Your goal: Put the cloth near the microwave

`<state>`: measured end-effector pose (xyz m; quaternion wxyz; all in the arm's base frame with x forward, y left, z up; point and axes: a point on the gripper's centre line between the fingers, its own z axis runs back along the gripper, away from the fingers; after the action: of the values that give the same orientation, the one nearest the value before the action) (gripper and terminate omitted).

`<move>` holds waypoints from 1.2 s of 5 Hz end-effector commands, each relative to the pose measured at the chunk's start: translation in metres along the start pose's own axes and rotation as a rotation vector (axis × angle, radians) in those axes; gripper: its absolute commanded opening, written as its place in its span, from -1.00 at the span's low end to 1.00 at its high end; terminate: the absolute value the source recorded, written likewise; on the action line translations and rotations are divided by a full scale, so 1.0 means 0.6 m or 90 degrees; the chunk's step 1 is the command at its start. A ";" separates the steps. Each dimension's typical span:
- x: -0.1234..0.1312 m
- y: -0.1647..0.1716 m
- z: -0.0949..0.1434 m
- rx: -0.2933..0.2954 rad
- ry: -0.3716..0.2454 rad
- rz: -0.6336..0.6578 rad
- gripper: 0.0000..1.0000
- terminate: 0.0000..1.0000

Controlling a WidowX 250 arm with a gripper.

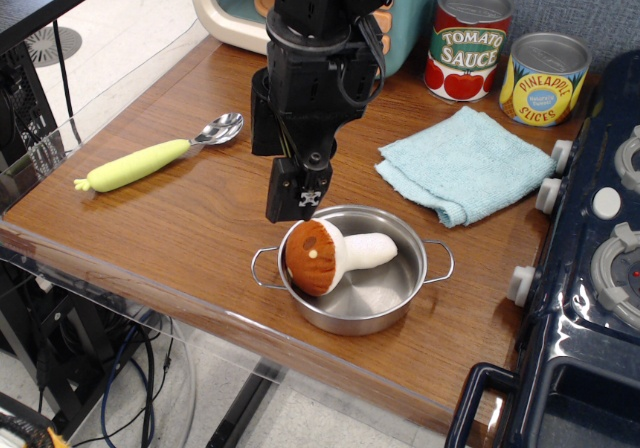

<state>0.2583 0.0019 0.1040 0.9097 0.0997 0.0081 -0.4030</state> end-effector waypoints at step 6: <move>0.204 0.076 -0.020 -0.060 -0.051 0.039 1.00 -1.00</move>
<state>0.3722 -0.0524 0.0688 0.9257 0.0356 0.0150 -0.3762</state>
